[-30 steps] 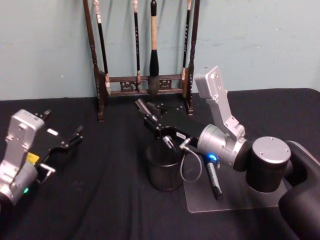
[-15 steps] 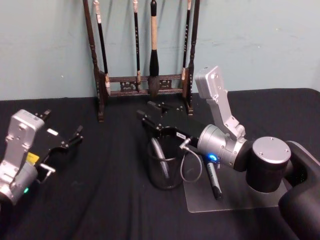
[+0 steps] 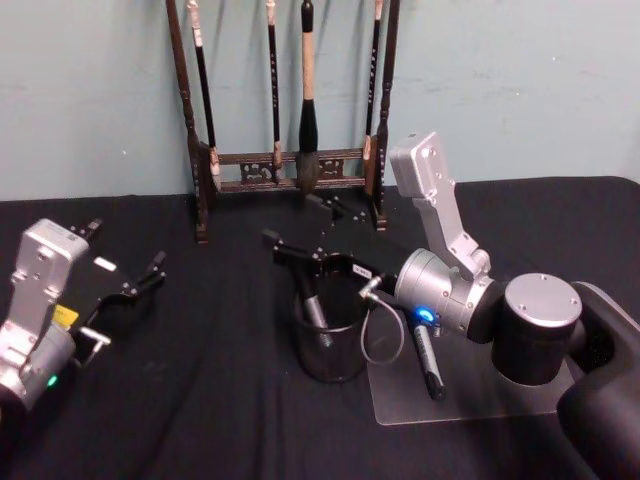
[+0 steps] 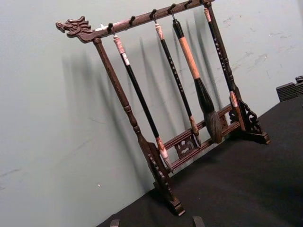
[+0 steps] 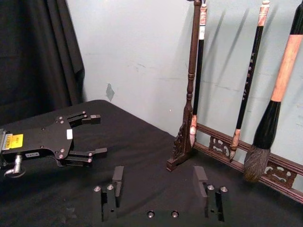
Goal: Pick up the water-based marker from the table and place it into the pen holder.
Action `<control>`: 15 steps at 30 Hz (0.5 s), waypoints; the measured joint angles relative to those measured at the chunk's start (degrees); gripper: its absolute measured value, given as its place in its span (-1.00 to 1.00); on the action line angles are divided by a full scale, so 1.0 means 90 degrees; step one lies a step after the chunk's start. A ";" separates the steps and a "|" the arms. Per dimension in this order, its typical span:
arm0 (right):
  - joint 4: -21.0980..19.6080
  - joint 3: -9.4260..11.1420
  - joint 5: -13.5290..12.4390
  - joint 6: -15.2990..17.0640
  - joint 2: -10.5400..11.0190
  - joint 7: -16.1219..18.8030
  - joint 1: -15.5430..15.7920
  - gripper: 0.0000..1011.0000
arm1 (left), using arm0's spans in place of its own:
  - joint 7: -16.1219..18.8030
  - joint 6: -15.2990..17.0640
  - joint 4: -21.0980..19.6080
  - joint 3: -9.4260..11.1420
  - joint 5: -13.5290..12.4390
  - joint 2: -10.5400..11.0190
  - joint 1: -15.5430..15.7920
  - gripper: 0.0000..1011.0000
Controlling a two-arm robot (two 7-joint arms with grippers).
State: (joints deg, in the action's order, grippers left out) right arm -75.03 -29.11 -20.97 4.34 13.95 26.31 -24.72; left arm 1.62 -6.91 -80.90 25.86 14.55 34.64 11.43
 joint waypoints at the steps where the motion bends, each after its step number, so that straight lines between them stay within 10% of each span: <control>1: 0.0000 0.0000 0.0000 0.0000 0.0000 0.0000 0.0000 0.83 | 0.0000 0.0000 0.0000 0.0000 0.0000 0.0000 0.0000 0.98; 15: -0.0079 0.0008 0.0107 -0.0002 0.0020 -0.0160 0.0028 0.98 | 0.0000 0.0000 0.0000 0.0000 0.0000 0.0000 0.0000 0.98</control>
State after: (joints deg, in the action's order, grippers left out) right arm -75.75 -29.04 -20.00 4.32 14.13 24.87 -24.47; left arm 1.62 -6.91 -80.90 25.86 14.55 34.65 11.43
